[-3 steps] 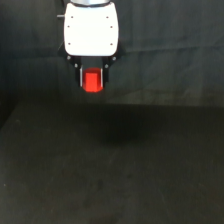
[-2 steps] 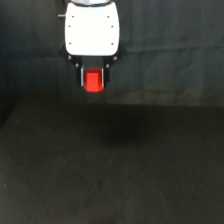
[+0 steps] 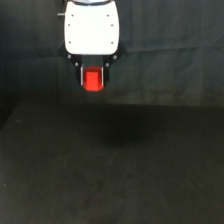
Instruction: Pick up the red object from the table
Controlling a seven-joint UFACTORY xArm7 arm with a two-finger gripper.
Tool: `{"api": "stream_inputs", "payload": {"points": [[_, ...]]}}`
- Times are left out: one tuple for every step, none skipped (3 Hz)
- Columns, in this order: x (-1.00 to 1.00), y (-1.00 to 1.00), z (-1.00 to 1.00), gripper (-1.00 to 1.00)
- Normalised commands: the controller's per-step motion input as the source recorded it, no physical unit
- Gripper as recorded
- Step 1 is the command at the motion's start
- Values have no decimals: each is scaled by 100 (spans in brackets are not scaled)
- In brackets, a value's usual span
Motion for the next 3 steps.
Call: {"api": "stream_inputs", "payload": {"points": [[2,-6,4,-99],[-1,8,3,-93],[10,-14,6,-96]]}}
